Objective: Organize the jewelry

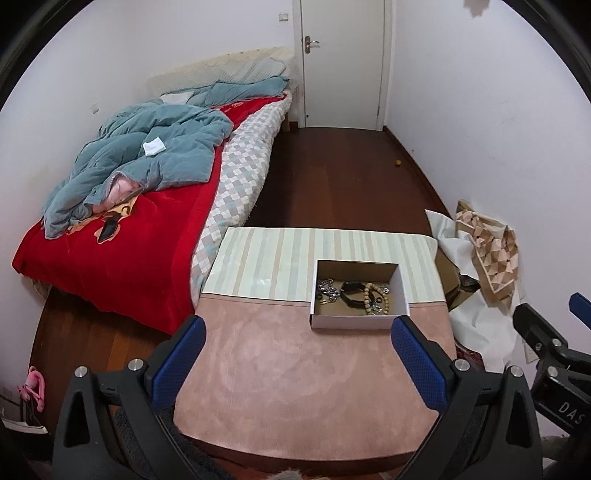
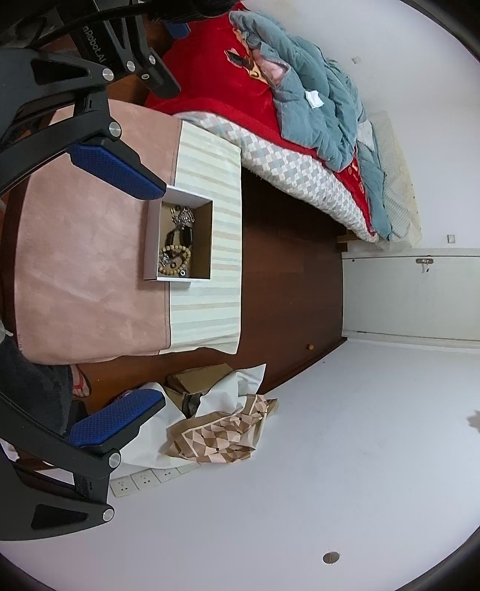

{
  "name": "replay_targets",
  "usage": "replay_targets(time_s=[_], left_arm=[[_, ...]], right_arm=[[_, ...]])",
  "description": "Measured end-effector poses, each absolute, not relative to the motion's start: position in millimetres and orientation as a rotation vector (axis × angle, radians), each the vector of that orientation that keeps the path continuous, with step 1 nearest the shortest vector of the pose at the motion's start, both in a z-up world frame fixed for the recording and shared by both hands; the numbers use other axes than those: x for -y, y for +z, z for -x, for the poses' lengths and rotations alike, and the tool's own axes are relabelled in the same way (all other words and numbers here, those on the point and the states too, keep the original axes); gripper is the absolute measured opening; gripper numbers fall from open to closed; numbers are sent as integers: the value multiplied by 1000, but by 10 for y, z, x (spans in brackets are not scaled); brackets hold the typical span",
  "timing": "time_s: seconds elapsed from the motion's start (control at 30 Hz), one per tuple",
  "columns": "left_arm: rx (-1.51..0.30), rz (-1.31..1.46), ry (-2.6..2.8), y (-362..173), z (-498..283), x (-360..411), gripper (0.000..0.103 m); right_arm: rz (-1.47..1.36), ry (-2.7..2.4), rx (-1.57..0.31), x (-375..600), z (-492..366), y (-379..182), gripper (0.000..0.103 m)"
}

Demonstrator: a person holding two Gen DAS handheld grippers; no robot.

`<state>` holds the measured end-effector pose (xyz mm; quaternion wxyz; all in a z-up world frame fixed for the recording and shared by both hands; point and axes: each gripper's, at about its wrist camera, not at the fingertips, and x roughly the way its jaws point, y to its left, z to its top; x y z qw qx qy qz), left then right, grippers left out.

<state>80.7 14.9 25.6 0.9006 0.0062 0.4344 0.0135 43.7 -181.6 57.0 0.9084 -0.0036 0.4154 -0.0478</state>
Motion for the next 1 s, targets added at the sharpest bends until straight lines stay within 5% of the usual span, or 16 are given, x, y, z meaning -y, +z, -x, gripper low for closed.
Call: replay_targets(time_s=[1.0], left_arm=[[-1028,-25,-3,-227,-1371,-27,102]], right_arm=[[18,-110,-1010,1920,-1204,-154,103]])
